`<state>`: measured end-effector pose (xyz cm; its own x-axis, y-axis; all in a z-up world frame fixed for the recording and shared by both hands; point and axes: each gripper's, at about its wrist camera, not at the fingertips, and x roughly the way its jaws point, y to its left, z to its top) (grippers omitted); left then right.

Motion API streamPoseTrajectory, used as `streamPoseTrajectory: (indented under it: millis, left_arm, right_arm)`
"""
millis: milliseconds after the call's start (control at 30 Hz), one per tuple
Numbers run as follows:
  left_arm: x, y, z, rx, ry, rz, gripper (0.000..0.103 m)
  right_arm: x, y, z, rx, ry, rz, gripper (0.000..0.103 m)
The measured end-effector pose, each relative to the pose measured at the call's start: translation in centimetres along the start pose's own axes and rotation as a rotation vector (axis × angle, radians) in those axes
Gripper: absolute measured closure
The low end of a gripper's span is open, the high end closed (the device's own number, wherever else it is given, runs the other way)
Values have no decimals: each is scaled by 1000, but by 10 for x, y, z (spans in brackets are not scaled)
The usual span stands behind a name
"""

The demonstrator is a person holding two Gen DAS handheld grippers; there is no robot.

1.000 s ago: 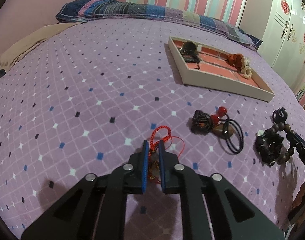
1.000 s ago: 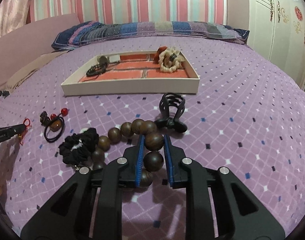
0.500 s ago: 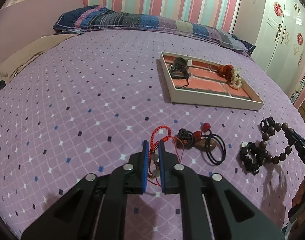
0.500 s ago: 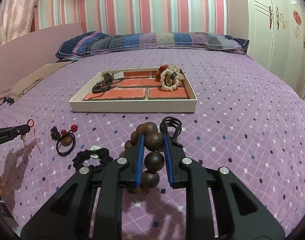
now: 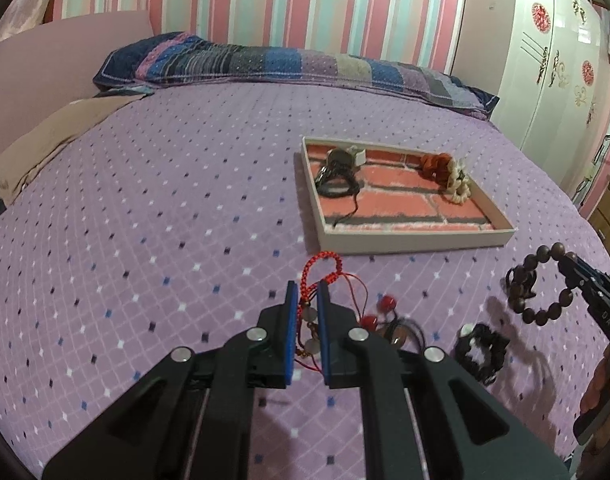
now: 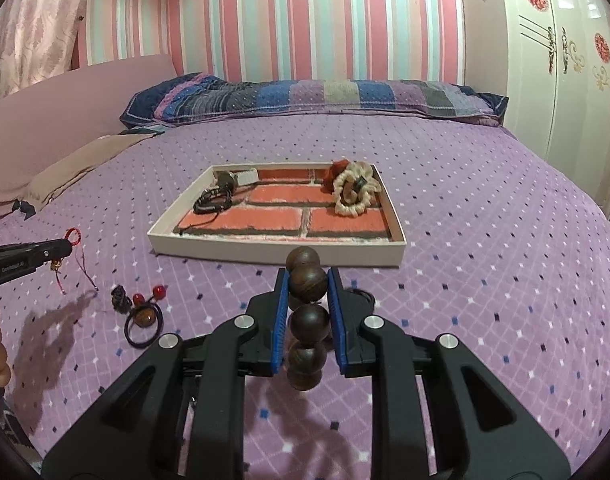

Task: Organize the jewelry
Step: 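Carry the bead bracelet with the right tool while the left tool carries the red string bracelet into the tray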

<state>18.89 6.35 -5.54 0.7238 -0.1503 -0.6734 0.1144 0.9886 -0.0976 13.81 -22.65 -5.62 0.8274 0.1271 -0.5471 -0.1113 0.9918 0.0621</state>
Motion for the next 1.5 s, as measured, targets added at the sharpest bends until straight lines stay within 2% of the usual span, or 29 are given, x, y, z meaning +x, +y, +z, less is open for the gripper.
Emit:
streamPoseTrajectory:
  millis: [400,500,767,1067,1300,1367,1500]
  left_arm:
    - [19,-19,68,29,-51,-22,93]
    - [34,-23,86,21,-45,-31,93]
    - [88,-44,115,20,-13,-24,93]
    - [161,-52,112,-10,109,-33,93]
    - [201,-48,99,5,192,6,93]
    - [209,-47,98,9,206,18,93]
    - [223,-46,102,-6,250,6,93]
  right_arm:
    - [29,8,63,-25,-53,10,83]
    - [45,7,81,-31,-54,0,83]
    - [98,-5,100,0,-16,-30,83]
    - [154,-17,111,46,52,-43,83]
    - [192,-38,98,66,165,-136,83]
    - [198,-48,97,107,203,-147,83]
    - [213,-53,99,98,277,-183,83]
